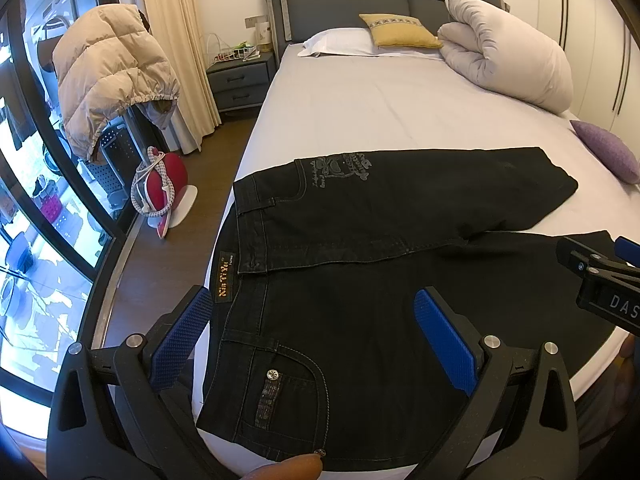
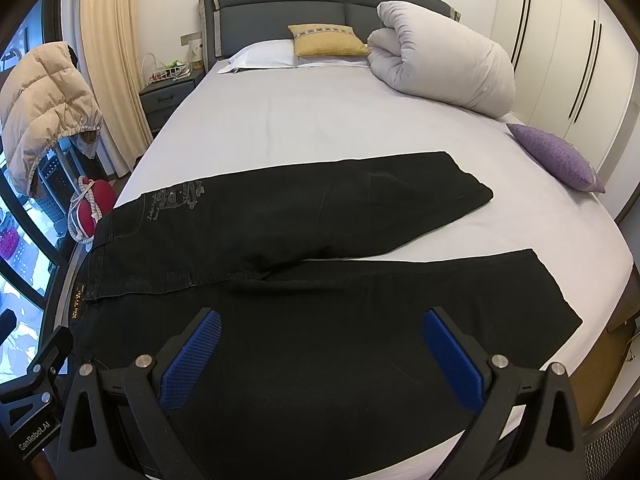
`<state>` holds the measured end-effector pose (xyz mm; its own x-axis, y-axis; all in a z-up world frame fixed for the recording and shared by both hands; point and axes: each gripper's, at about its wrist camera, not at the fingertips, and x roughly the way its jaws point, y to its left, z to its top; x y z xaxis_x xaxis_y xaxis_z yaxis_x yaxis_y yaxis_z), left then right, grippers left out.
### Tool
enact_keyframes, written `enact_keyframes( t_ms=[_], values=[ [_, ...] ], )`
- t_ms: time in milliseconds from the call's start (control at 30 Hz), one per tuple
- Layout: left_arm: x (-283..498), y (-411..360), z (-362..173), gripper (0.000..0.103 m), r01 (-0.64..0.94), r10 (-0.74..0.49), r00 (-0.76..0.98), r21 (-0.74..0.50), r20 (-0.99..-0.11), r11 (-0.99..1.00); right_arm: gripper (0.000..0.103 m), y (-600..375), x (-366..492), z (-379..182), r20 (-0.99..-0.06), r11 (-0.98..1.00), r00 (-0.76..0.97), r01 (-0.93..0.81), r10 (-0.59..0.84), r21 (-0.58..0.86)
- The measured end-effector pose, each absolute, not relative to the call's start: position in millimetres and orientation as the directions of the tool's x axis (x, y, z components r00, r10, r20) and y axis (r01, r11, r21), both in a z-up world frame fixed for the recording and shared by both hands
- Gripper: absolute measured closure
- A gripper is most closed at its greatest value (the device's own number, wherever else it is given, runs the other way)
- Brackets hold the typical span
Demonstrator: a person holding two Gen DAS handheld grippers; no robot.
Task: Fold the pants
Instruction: 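Close the left gripper on the jeans waistband while the right tool approaches it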
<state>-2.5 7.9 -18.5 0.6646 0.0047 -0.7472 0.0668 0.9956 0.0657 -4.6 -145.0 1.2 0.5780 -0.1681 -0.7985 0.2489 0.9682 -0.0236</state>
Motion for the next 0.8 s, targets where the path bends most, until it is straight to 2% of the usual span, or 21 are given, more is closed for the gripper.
enact_keyframes(
  t_ms=[400, 533, 667, 733, 800],
  values=[
    [6, 10, -21, 0.0, 0.125, -0.018, 0.669, 0.089, -0.743, 0.988, 0.0, -149, 2, -4, -0.806, 0.974, 0.573, 0.227, -0.147, -0.016],
    [32, 27, -26, 0.0, 0.131, -0.075, 0.64, 0.013, -0.765, 0.991, 0.0, -154, 15, -7, -0.806, 0.978, 0.576, 0.21, -0.138, -0.018],
    [61, 30, -35, 0.0, 0.161, -0.034, 0.648, 0.092, -0.761, 0.983, 0.0, -156, 32, -11, -0.802, 0.981, 0.582, 0.193, -0.134, -0.024],
    [76, 33, -40, 0.0, 0.171, -0.036, 0.67, 0.107, -0.742, 0.979, 0.0, -158, 45, -14, -0.803, 0.984, 0.582, 0.178, -0.125, -0.024],
    [84, 38, -38, 0.0, 0.159, -0.072, 0.714, 0.06, -0.696, 0.986, 0.0, -160, 56, -17, -0.803, 0.987, 0.585, 0.163, -0.11, -0.017]
  ],
)
